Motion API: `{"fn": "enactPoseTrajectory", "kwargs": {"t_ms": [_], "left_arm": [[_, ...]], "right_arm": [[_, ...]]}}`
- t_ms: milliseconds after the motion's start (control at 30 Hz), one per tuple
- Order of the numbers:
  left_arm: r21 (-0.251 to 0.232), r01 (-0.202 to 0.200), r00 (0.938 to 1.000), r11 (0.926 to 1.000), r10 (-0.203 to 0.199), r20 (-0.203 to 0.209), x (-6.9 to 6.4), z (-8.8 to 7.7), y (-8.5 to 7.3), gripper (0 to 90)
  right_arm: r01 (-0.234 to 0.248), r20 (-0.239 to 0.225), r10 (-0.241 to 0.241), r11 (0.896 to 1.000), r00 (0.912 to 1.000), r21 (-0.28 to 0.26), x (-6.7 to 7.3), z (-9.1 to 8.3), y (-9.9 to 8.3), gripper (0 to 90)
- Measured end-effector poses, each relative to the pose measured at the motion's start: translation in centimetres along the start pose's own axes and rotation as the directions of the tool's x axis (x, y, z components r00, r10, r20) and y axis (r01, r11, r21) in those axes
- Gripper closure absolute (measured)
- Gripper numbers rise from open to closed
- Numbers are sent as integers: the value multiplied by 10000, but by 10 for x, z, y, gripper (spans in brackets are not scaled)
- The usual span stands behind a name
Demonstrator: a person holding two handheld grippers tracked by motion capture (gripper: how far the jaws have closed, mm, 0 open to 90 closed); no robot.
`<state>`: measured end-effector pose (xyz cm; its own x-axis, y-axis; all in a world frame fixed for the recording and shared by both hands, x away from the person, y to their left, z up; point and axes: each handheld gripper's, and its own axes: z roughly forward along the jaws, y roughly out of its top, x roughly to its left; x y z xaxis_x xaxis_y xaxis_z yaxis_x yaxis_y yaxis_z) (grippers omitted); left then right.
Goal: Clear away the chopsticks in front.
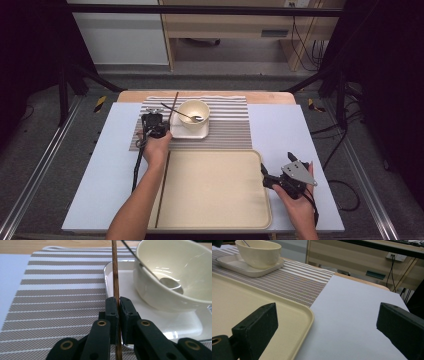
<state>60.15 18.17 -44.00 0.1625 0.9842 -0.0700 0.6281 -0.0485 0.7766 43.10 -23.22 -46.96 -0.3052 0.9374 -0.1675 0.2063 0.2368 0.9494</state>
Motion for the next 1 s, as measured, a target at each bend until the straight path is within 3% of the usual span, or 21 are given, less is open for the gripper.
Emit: {"fn": "enactPoseTrajectory", "kwargs": {"t_ms": [667,1000], "left_arm": [[-256,410,9990,9988,-415,-192,19,-28,-16,853],[-306,354,9993,9989,-357,-68,21,-44,-23,854]], "right_arm": [[55,-188,-60,9997,9998,-242,3,-2,1,40],[42,-263,-49,9996,9996,-282,3,-2,1,41]]}}
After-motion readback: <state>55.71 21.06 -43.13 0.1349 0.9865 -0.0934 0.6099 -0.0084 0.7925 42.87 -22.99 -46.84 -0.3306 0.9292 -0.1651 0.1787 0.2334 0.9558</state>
